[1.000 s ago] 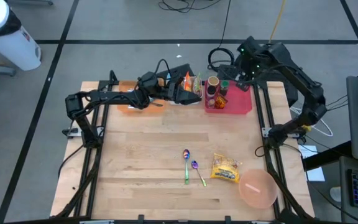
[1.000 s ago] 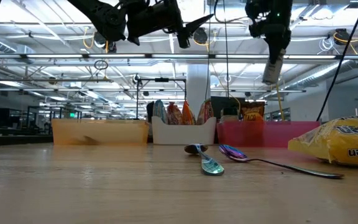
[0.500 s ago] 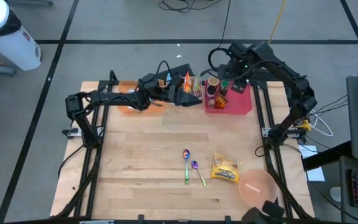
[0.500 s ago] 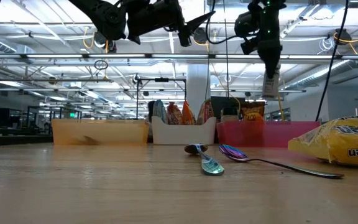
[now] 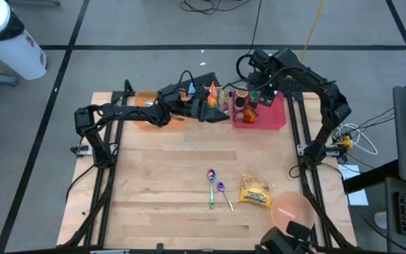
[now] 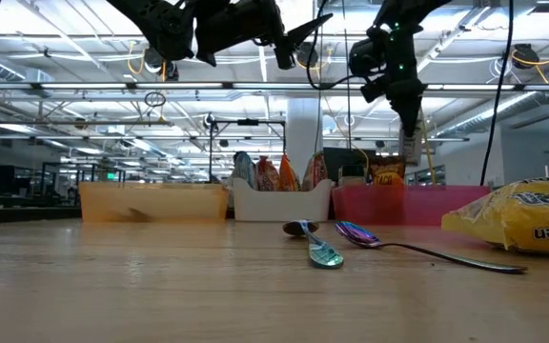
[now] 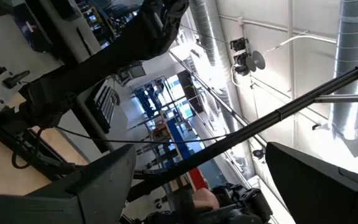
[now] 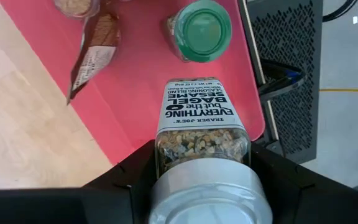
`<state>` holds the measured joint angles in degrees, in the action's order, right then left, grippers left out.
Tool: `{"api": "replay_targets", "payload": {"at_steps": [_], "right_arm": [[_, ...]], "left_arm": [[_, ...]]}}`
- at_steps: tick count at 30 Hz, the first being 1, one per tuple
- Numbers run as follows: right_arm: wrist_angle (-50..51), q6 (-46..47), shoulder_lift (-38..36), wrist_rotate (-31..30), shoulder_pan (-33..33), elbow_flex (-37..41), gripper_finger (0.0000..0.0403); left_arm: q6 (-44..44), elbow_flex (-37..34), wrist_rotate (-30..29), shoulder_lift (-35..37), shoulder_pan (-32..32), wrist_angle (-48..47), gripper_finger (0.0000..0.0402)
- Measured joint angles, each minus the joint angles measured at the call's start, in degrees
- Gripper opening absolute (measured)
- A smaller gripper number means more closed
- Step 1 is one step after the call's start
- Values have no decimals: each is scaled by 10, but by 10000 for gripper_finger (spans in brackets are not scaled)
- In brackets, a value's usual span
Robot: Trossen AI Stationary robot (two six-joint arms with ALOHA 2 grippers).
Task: Pick & Place Food Item
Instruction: Put the white spice bottle into the red bin
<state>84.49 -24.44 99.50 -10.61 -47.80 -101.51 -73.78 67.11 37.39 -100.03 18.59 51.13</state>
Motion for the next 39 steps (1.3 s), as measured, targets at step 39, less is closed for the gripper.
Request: {"api": "replay_targets", "payload": {"at_steps": [39], "right_arm": [[-155,-1,-16,2,52,231,191]], "left_arm": [[30,0,0,0,0,-7,367]]}}
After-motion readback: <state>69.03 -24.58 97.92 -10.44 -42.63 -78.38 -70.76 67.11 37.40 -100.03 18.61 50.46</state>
